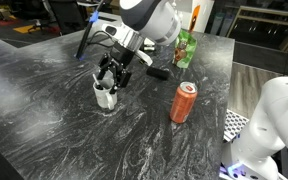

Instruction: Remove the marker from the mug

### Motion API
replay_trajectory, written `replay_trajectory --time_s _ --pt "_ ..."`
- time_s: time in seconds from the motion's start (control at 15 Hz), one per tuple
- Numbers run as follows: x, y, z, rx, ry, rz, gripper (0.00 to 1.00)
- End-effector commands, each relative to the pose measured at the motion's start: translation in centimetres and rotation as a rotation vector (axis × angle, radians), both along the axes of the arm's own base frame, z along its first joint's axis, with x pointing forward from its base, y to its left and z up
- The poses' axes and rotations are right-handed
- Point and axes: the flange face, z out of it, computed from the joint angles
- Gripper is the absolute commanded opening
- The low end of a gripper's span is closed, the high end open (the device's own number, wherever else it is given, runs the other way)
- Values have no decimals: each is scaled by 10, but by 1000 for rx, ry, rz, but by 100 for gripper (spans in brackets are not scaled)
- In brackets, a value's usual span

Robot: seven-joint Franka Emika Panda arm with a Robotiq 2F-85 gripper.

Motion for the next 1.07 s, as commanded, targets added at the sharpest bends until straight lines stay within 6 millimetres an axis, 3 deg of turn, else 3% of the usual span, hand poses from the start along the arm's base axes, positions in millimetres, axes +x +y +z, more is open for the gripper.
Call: replay_trajectory --time_s 0.0,0.33,0.47,0.73,0.8,0.87,1.0 --pt "11 -1 -3 16 6 30 100" --pt "13 1 -3 17 19 55 95" --pt "15 4 -4 18 31 77 100" --pt "17 7 -5 22 47 100 100" --pt "18 8 -5 21 49 106 95" --pt "19 9 -6 20 50 112 74" --pt "21 10 -7 21 55 119 69"
